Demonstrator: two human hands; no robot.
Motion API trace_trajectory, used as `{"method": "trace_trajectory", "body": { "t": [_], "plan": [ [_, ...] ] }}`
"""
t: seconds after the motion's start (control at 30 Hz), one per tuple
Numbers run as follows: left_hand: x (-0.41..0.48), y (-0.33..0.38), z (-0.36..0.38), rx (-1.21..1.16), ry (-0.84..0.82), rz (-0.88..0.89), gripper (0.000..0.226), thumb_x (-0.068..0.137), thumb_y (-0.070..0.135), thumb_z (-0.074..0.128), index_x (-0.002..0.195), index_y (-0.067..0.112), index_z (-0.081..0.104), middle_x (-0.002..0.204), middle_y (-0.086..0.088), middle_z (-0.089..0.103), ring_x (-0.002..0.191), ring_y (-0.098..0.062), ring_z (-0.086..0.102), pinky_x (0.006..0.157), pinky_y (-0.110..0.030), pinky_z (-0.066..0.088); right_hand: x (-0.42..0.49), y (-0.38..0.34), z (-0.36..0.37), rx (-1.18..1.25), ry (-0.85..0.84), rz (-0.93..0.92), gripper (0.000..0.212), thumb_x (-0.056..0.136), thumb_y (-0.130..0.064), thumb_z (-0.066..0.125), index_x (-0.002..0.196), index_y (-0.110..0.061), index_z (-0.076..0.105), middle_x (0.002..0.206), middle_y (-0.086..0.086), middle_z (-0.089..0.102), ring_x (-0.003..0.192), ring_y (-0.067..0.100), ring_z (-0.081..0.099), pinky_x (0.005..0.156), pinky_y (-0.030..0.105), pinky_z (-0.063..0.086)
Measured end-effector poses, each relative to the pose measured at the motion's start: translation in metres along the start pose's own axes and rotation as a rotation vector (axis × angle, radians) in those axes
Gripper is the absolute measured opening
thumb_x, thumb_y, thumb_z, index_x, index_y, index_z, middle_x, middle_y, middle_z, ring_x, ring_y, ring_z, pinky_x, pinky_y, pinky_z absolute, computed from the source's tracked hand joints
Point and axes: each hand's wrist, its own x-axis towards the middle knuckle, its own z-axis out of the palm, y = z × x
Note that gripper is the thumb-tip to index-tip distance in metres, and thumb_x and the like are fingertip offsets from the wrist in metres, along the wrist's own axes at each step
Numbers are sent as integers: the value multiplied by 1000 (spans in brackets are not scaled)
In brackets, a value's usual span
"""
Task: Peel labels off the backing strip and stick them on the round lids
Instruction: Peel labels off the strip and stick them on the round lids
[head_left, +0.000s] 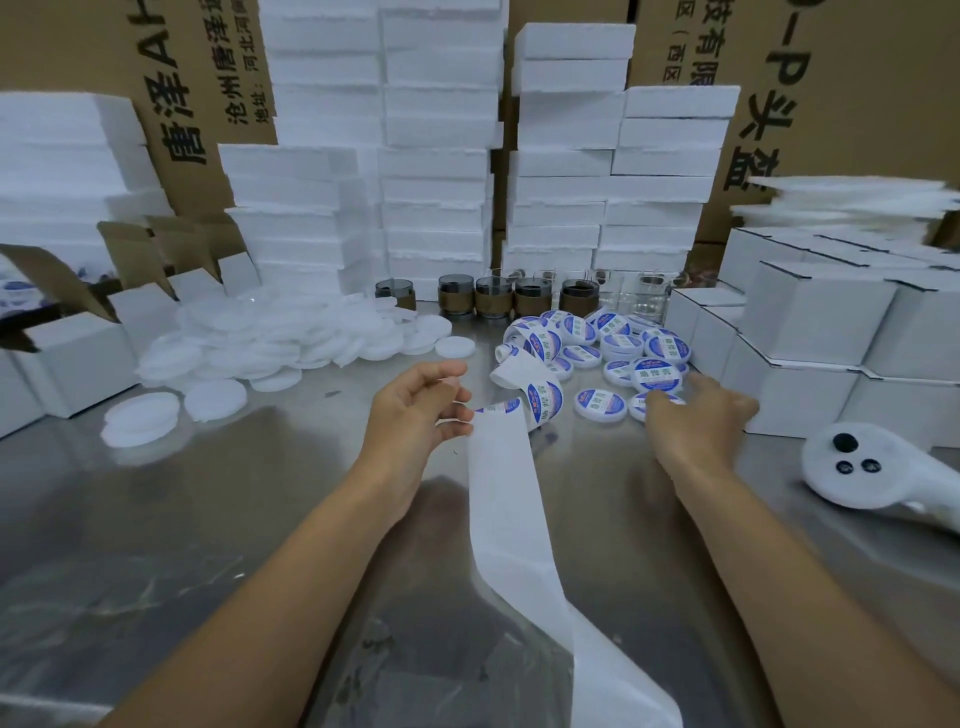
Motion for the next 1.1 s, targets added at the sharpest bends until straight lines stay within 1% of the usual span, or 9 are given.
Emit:
{"method": "trace_trajectory", "body": {
  "t": [0.1, 0.2, 0.3, 0.43, 0.6, 0.73, 0.9, 1.0, 1.1],
  "plan": [
    [-2, 1, -1, 0, 20, -4, 21, 91, 0, 51, 90, 13, 67, 64, 1, 60, 54, -11, 58, 57, -22, 53, -16, -4, -2, 9, -27, -244, 32, 85, -9, 57, 116, -14, 59, 127, 9, 40, 84, 21, 54, 77, 21, 33],
    [-3, 0, -3, 0, 69, -4, 21, 91, -2, 50, 89, 13, 66, 67, -2, 60, 53, -11, 57, 56, -21, 53, -32, -5, 2, 16, -180, -495, 24, 84, -5, 56, 102, -18, 63, 114, 1, 47, 62, 9, 53, 74, 25, 36],
    [1, 1, -14, 65, 151, 3, 21, 91, 0, 51, 88, 15, 65, 69, -1, 61, 56, -10, 58, 56, -19, 53, -40, -5, 4, -4, -276, -610, 22, 84, -6, 57, 89, -27, 59, 101, -7, 49, 61, 1, 52, 70, 26, 36],
    [11, 9, -50, 240, 253, 47, 19, 91, 1, 50, 90, 14, 64, 71, -1, 61, 63, -11, 58, 58, -18, 51, -39, -1, 6, -29, -282, -638, 26, 83, -5, 58, 86, -30, 56, 95, -6, 54, 64, 4, 53, 70, 30, 40],
    [30, 26, -109, 598, 434, 139, 15, 90, 4, 51, 91, 14, 62, 78, -3, 60, 76, -20, 57, 69, -27, 44, -38, 1, 14, -72, -302, -663, 23, 81, -5, 58, 85, -27, 60, 83, -10, 52, 65, 5, 53, 63, 27, 33],
    [37, 28, -145, 1016, 436, 140, 23, 90, 8, 53, 113, 9, 58, 107, -10, 59, 97, -24, 54, 82, -31, 40, -36, 0, 19, -106, -309, -692, 23, 83, -5, 58, 84, -28, 59, 83, -10, 53, 63, 4, 52, 58, 21, 35],
    [43, 23, -160, 1356, 360, -45, 43, 91, 19, 53, 132, 9, 47, 139, -17, 37, 128, -36, 33, 104, -45, 33, -35, 0, 22, -134, -337, -710, 26, 84, -6, 57, 81, -32, 57, 83, -9, 56, 64, 4, 52, 59, 16, 33],
    [42, 19, -161, 1486, 360, -54, 38, 93, 20, 47, 129, 7, 50, 135, -19, 42, 125, -37, 35, 99, -44, 35, -34, 1, 22, -134, -341, -709, 26, 84, -7, 57, 80, -33, 57, 80, -12, 56, 65, 5, 51, 59, 16, 33],
    [41, 17, -156, 1553, 387, 40, 24, 92, 18, 49, 110, 9, 62, 120, -16, 53, 110, -35, 47, 85, -41, 41, -33, 1, 23, -143, -350, -706, 25, 85, -9, 57, 81, -34, 57, 82, -12, 57, 65, 4, 51, 58, 17, 34]
  ]
}}
